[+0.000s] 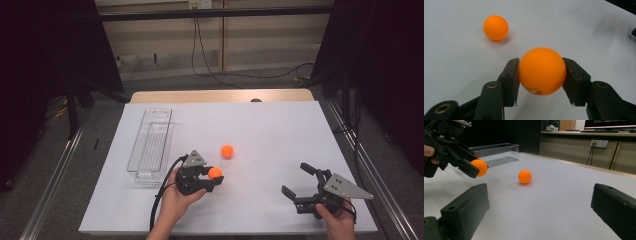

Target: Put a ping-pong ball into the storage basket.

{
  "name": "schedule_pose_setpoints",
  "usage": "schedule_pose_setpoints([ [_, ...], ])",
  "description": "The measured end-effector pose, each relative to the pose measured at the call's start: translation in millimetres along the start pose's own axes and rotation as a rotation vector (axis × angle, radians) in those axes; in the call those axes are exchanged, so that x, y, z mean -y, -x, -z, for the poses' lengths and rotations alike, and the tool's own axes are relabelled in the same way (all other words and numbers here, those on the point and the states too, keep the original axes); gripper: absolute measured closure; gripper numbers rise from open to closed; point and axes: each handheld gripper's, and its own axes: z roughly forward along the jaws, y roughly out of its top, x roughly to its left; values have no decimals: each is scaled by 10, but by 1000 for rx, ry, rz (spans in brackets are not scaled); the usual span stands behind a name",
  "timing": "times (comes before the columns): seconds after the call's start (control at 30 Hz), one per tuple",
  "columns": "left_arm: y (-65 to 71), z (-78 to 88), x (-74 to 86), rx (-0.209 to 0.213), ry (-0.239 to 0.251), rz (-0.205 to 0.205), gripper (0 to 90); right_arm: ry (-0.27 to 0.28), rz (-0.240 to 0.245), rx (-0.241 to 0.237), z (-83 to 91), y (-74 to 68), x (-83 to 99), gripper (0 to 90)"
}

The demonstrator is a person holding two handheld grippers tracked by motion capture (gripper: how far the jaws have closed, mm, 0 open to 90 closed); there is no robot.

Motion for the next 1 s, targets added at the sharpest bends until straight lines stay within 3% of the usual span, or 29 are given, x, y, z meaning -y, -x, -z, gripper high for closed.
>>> schedule_pose_setpoints([
  [0.47, -40, 29, -28, -10, 1, 2, 508, 3, -3, -1, 1, 5, -1, 11],
  [1.0, -94, 133, -99, -32, 38, 32, 509, 6, -10, -3, 6, 3, -3, 11],
])
